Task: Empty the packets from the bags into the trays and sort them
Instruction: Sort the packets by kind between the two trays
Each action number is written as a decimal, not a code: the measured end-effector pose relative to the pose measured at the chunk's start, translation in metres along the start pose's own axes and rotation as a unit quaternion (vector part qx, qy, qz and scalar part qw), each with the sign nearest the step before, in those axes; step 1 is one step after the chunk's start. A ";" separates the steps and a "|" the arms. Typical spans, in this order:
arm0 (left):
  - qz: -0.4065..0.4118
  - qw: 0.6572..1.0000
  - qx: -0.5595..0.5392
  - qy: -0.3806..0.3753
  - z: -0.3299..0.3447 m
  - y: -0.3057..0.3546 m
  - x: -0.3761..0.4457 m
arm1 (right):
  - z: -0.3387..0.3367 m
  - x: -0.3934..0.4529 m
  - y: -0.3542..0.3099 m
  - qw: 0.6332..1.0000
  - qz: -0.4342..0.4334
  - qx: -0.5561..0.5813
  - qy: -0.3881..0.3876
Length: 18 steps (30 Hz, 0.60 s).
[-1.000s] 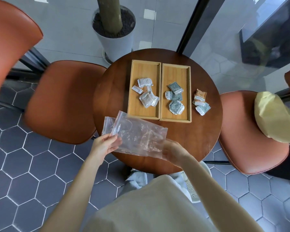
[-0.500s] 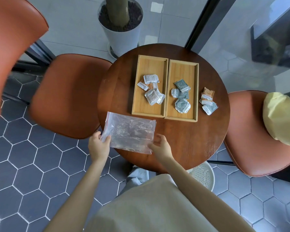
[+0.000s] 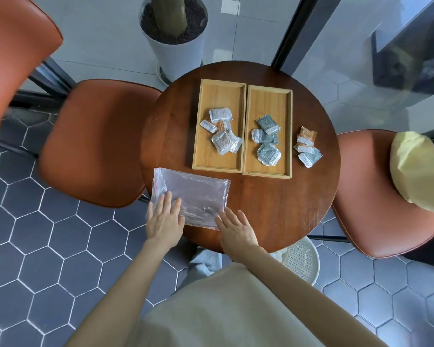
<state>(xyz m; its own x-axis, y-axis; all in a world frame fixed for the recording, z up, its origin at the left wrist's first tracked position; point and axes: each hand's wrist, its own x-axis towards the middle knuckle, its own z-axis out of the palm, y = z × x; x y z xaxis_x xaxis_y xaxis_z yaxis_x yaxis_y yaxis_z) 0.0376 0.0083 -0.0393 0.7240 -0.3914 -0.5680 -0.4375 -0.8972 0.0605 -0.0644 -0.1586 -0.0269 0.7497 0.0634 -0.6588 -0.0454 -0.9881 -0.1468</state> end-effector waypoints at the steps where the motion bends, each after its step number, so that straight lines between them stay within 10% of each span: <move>1: 0.003 1.000 0.003 -0.014 -0.001 -0.001 0.002 | 0.001 -0.001 0.002 1.000 -0.001 -0.005 -0.011; 18: 0.139 0.985 0.032 0.100 -0.092 0.080 0.058 | -0.075 -0.005 0.085 0.985 0.060 0.113 0.114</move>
<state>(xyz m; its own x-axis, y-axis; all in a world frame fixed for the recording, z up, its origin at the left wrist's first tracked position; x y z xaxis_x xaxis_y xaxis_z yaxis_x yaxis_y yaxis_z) 0.0933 -0.1050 0.0081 0.6590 -0.6585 -0.3634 -0.6623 -0.7371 0.1347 -0.0221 -0.2532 0.0194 0.8578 -0.1107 -0.5019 -0.2696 -0.9283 -0.2560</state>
